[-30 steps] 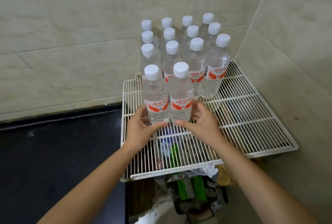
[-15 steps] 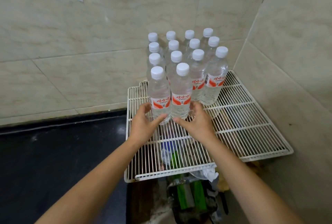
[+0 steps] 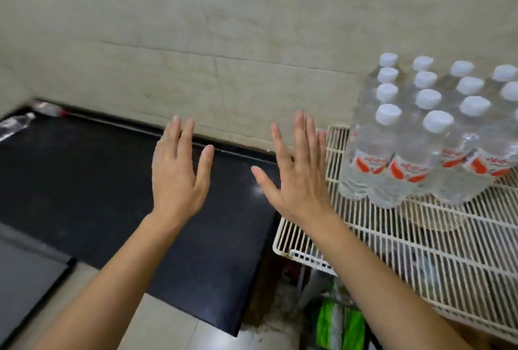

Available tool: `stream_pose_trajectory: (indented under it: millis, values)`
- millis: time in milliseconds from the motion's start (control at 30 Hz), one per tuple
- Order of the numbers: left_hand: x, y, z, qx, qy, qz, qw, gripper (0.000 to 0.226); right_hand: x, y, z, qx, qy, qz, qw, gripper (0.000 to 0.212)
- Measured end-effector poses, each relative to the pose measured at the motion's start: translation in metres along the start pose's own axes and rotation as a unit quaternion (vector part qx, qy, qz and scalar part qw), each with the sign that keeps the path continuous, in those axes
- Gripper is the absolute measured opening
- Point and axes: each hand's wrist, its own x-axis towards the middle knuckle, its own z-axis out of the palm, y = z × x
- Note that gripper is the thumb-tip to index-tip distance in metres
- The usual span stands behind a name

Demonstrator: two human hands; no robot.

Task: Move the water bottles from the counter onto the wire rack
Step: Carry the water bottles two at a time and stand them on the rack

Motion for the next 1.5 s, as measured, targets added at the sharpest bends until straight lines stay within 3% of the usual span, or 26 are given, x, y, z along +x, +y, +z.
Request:
stream_pose_trajectory:
  millis: [200, 400, 700, 933, 1267, 1500]
  values:
    - [-0.071, -0.069, -0.097, 0.178, 0.07, -0.112, 0.975, 0.061, 0.025, -0.09, 0.052, 0.11, -0.024, -0.11, 0.988, 0.077]
    - [-0.133, -0.114, -0.167, 0.241, 0.097, -0.233, 0.937, 0.063, 0.01, -0.183, 0.09, 0.187, -0.086, -0.183, 0.961, 0.082]
    - [-0.171, -0.238, -0.28, 0.29, 0.133, -0.263, 0.911, 0.061, 0.022, -0.356, 0.144, 0.204, -0.098, -0.242, 0.943, 0.087]
    - [-0.175, -0.367, -0.366, 0.335, 0.113, -0.262, 0.898, 0.065, 0.043, -0.507, 0.197, 0.193, -0.09, -0.265, 0.94, 0.087]
    - [-0.139, -0.497, -0.385, 0.304, 0.078, -0.296, 0.902, 0.07, 0.088, -0.59, 0.281, 0.152, -0.115, -0.257, 0.947, 0.086]
    - [-0.077, -0.634, -0.367, 0.313, 0.028, -0.277, 0.908, 0.072, 0.146, -0.643, 0.406, 0.157, -0.154, -0.235, 0.947, 0.088]
